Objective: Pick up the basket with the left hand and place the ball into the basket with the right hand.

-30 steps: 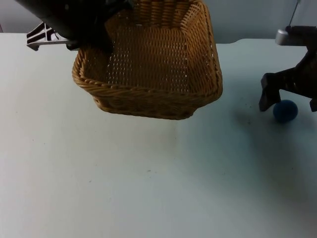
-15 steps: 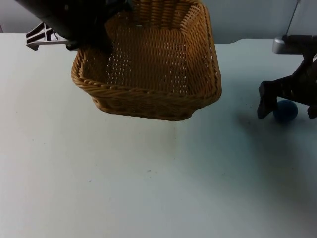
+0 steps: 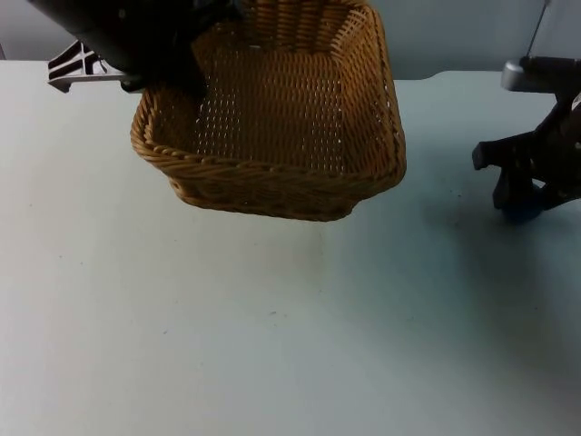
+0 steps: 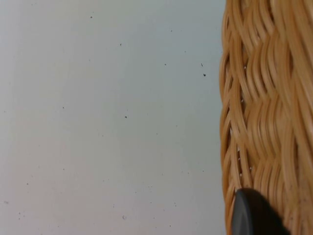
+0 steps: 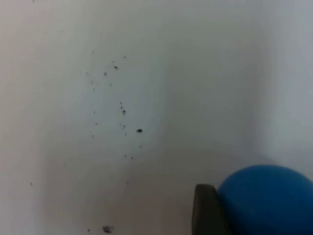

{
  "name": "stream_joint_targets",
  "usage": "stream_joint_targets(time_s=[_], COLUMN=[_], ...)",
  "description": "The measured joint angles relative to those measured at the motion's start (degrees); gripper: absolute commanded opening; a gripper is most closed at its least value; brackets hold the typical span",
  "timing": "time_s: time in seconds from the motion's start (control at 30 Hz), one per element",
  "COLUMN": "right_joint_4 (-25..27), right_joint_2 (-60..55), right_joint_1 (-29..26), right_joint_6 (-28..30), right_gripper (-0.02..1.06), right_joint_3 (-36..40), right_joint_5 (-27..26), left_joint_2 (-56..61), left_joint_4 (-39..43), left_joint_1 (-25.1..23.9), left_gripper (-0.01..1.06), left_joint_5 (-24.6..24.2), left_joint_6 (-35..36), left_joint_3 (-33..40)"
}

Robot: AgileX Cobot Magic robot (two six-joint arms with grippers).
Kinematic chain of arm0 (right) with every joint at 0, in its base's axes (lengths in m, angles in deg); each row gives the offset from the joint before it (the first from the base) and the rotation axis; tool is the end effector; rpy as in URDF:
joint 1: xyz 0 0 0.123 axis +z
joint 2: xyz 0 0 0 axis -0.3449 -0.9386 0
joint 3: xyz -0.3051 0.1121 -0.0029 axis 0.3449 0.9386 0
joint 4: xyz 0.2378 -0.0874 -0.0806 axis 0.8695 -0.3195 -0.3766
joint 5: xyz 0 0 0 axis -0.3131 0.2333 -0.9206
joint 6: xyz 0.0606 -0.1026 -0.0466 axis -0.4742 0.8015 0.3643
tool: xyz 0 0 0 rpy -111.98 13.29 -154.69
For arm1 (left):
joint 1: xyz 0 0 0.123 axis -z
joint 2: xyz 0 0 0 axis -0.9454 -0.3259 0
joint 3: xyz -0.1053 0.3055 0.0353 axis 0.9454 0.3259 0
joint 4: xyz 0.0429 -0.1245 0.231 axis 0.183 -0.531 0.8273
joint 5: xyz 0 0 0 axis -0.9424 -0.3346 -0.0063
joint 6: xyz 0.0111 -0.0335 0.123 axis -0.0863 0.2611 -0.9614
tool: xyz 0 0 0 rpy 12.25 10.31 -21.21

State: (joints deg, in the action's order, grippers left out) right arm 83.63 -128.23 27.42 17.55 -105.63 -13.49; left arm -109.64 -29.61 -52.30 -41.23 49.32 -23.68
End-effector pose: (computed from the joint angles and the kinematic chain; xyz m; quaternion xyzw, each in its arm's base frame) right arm 0.4469 0.0568 0.0901 -0.0157 0.9808 0.0214 0.1934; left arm 0.4293 -0.1708 0.2033 -0.0461 0.9364 -0.2160 0.2728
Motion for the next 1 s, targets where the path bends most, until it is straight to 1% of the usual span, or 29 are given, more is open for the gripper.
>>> stream_joint_targets(time_s=[0.07, 0.13, 0.27, 0.4, 0.7, 0.8, 0.83, 0.97, 1.0], right_joint_4=[0.00, 0.00, 0.00, 0.00, 0.00, -0.83, -0.83, -1.24, -1.24], right_joint_2=[-0.13, -0.13, -0.13, 0.90, 11.85, 16.69, 16.69, 21.48, 21.48], right_joint_1=[0.00, 0.00, 0.00, 0.00, 0.09, 1.53, 1.53, 6.29, 6.29], right_joint_6=[-0.14, -0.68, -1.46, -1.67, -1.67, -1.67, -1.67, -1.05, -1.05], right_gripper=[0.11, 0.00, 0.00, 0.00, 0.00, 0.00, 0.00, 0.00, 0.00], right_joint_3=[0.00, 0.00, 0.00, -0.03, -0.03, -0.03, -0.03, -1.09, -1.09], right_joint_5=[-0.27, -0.36, -0.11, 1.75, 4.60, 5.55, 5.55, 6.51, 6.51], left_joint_2=[0.00, 0.00, 0.00, 0.00, 0.00, 0.00, 0.00, 0.00, 0.00], left_joint_4=[0.00, 0.00, 0.00, 0.00, 0.00, 0.00, 0.00, 0.04, 0.04], left_joint_1=[0.00, 0.00, 0.00, 0.00, 0.00, 0.00, 0.00, 0.00, 0.00], left_gripper=[0.00, 0.00, 0.00, 0.00, 0.00, 0.00, 0.00, 0.00, 0.00], left_joint_5=[0.00, 0.00, 0.00, -0.11, -0.11, -0.11, -0.11, -0.11, -0.11], left_joint_6=[0.00, 0.00, 0.00, 0.00, 0.00, 0.00, 0.00, 0.00, 0.00], left_joint_3=[0.00, 0.00, 0.00, 0.00, 0.00, 0.00, 0.00, 0.00, 0.00])
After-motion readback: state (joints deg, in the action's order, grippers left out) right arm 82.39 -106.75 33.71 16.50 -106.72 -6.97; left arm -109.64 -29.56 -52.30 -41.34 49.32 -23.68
